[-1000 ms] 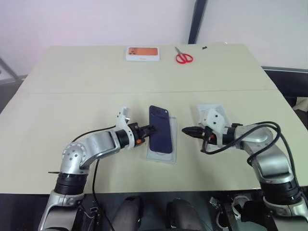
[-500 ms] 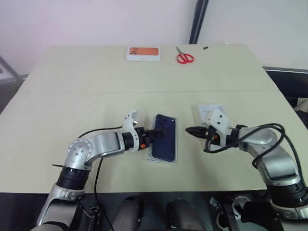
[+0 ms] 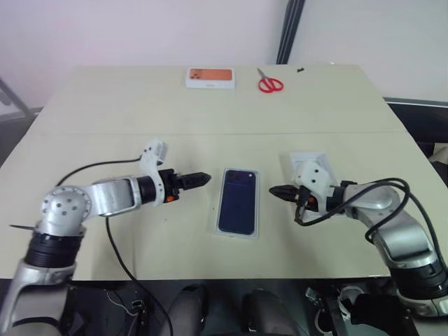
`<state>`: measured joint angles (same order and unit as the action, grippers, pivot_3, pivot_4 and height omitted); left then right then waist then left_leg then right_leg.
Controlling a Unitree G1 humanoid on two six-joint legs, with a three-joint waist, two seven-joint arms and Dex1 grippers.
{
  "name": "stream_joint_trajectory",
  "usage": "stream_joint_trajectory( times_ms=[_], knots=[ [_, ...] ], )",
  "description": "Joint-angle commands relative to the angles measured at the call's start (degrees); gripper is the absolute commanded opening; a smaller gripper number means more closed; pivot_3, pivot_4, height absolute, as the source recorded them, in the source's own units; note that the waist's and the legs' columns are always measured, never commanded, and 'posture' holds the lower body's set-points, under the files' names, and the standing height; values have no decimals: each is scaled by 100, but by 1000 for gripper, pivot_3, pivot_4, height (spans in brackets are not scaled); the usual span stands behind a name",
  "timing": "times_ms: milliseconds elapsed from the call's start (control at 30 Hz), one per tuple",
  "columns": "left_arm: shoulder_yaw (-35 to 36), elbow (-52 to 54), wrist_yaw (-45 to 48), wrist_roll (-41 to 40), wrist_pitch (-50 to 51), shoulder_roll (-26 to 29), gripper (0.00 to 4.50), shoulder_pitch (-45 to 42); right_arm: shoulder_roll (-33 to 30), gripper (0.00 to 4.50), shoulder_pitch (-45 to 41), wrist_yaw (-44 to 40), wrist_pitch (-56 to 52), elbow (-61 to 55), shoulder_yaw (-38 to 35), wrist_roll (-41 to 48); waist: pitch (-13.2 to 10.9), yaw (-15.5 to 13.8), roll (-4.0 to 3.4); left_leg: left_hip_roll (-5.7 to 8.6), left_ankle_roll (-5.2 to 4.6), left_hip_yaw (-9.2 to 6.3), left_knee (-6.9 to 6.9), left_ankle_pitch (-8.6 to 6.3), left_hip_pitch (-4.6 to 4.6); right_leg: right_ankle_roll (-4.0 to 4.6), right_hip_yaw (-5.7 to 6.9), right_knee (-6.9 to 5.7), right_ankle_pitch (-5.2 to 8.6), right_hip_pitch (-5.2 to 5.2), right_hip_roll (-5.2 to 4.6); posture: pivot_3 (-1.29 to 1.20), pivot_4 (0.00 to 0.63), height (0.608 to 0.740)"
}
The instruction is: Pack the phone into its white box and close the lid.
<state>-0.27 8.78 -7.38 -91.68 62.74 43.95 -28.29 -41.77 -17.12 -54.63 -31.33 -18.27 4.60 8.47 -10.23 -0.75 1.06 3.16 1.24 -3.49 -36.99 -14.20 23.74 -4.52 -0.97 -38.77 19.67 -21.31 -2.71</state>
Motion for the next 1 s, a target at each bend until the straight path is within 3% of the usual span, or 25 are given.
stream_joint_trajectory(
  times_ms=[33,167,200,367,500,733,1000],
  knots=[
    [-78,314,977,1048,-25,250,2447,-167,-144,0,-124,74,247,58,134,-212,-2,1,-2,0,0,0,0,0,0,0,0,0,0,0,0,0,150,740],
    [-1262,564,2752,3397,-940,673,245,-539,-280,0,-286,91,190,113,360,-422,-12,5,-14,0,1,4,4,0,1,1,-2,0,0,-2,0,0,150,740],
    [-1526,524,3163,3816,-1189,646,23,-659,-344,0,-320,87,214,92,460,-526,-12,2,-14,0,1,4,5,0,1,2,-2,2,0,-2,0,0,150,740],
    [-2920,285,4909,5863,-2363,485,23,-1128,-525,0,-476,106,387,-90,936,-1071,-13,5,-13,-1,1,3,10,0,24,1,0,18,0,-16,-1,0,150,740],
    [-3409,48,5722,6678,-2834,107,23,-1251,-454,0,-601,106,372,-274,1290,-1398,-13,15,-13,-1,0,3,8,1,48,0,0,30,0,-31,0,0,150,740],
    [-3471,-51,6189,7307,-2963,-705,23,-1099,-250,0,-667,102,241,-548,1632,-1650,-12,-9,-15,-1,-15,-3,-23,-6,68,-6,12,31,-1,-30,-1,0,150,740],
    [-3272,208,6179,7503,-2648,-1372,23,-882,-589,0,-362,-134,25,-946,1195,-1516,-13,32,-15,-2,-18,-4,-28,-7,63,-15,11,3,-7,-38,1,0,150,740]
  ],
)
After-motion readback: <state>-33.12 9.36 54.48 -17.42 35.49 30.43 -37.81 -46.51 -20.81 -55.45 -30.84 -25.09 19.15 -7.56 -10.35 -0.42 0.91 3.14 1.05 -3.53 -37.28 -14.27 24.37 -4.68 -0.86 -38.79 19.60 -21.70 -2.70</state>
